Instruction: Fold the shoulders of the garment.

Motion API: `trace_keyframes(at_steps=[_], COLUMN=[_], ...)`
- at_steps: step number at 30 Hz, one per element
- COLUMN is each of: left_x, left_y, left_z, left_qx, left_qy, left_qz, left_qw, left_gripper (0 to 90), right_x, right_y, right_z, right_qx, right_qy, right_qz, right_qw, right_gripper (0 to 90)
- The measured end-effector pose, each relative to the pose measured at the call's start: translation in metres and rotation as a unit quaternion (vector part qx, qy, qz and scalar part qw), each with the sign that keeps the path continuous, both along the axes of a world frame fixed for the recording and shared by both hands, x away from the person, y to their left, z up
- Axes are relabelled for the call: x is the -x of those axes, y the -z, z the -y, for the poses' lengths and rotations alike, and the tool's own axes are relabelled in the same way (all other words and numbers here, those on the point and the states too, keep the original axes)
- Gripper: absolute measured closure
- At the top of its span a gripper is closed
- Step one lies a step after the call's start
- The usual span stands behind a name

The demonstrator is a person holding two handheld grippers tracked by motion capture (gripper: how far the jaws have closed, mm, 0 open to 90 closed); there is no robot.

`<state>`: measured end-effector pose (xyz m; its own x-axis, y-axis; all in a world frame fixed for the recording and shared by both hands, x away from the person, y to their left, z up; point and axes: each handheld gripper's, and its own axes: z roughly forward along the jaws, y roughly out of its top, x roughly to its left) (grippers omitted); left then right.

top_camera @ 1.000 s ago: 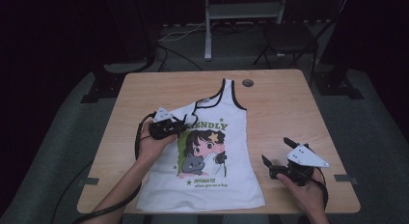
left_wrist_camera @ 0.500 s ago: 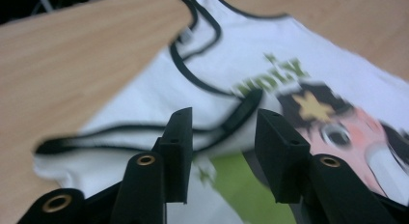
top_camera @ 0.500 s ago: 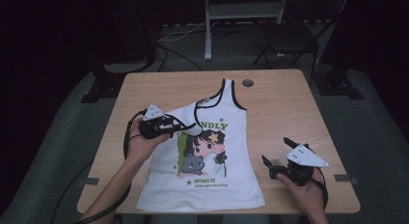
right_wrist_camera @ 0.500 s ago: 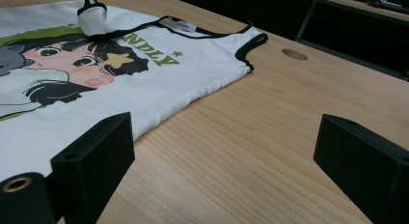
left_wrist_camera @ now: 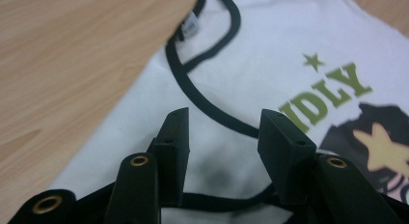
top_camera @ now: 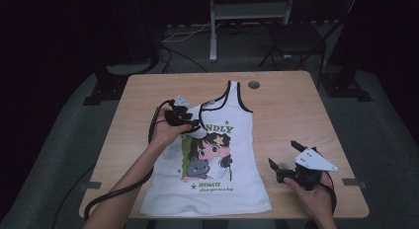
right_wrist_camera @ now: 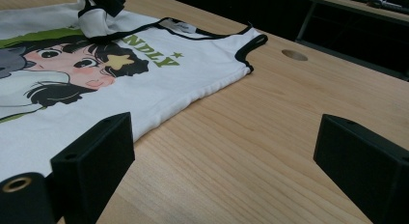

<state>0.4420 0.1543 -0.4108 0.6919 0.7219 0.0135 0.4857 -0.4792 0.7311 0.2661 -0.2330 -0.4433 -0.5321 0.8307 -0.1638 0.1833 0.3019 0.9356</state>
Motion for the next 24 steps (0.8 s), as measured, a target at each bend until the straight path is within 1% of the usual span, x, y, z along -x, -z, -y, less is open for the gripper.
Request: trace_keyframes(at_steps=[2,4,6,8,10,11,12,14,15,16,17,18,19,20,21,22,23,24], left_x=[0.007,0.015,0.025,0.034,0.04,0.044,0.046,0.048,0.051,0.051,0.051,0.049,0.047,0.045,0.045,0.039,0.037,0.035], left_y=[-0.002,-0.002,-0.003,-0.003,0.0,0.002,0.004,0.005,0.005,0.003,-0.001,-0.006,-0.01,-0.013,-0.013,-0.016,-0.016,-0.015], left_z=[0.0,0.0,-0.003,-0.008,-0.014,-0.018,-0.02,-0.023,-0.028,-0.029,-0.028,-0.026,-0.023,-0.018,-0.018,-0.009,-0.005,-0.001], left_qx=[0.002,-0.005,-0.013,-0.03,-0.047,-0.059,-0.067,-0.068,-0.06,-0.054,-0.043,-0.034,-0.03,-0.028,-0.028,-0.023,-0.021,-0.03], left_qy=[0.012,0.025,0.04,0.046,0.047,0.047,0.049,0.051,0.046,0.045,0.045,0.05,0.057,0.065,0.065,0.089,0.097,0.102], left_qz=[-0.001,0.0,0.002,0.002,0.0,-0.003,-0.004,-0.006,-0.001,0.009,0.022,0.037,0.042,0.043,0.043,0.034,0.024,0.016], left_qw=[0.9999,0.9997,0.9991,0.9985,0.9978,0.9971,0.9965,0.9964,0.9972,0.9975,0.9978,0.9975,0.9971,0.9965,0.9965,0.9952,0.9948,0.9942], left_gripper=[55.0,55.0,54.9,55.0,54.9,54.9,54.9,54.9,54.5,54.4,53.7,52.4,51.4,50.7,50.2,49.7,49.5,48.8], right_x=[0.0,0.0,0.0,0.0,0.0,0.0,0.0,0.0,0.0,0.0,0.0,0.0,-0.001,-0.001,-0.001,-0.001,0.0,0.0], right_y=[0.0,0.0,0.0,0.0,0.0,0.0,0.0,0.0,0.0,0.0,0.0,0.0,0.0,0.0,0.0,0.0,0.0,0.0], right_z=[0.0,-0.001,-0.001,-0.001,-0.001,-0.001,-0.002,-0.002,-0.002,-0.002,-0.002,-0.002,-0.002,-0.002,-0.002,-0.002,-0.002,-0.002], right_qx=[0.001,0.004,0.004,0.002,0.003,0.005,0.007,0.009,0.009,0.009,0.008,0.007,0.007,0.007,0.007,0.009,0.008,0.007], right_qy=[0.0,0.0,0.0,0.0,0.0,0.001,0.001,-0.001,-0.001,-0.001,0.0,0.001,0.002,0.002,0.002,0.002,0.002,0.002], right_qz=[-0.001,-0.002,0.0,0.0,-0.001,-0.001,-0.001,0.001,0.0,0.0,-0.001,-0.002,-0.002,-0.002,-0.002,0.0,0.0,0.001], right_qw=[1.0,1.0,1.0,1.0,1.0,1.0,1.0,1.0,1.0,1.0,1.0,1.0,1.0,1.0,1.0,1.0,1.0,1.0], right_gripper=[6.6,6.6,6.6,6.6,6.6,6.6,6.6,6.6,6.6,6.6,6.7,6.6,6.6,6.6,6.6,6.6,6.6,6.6])
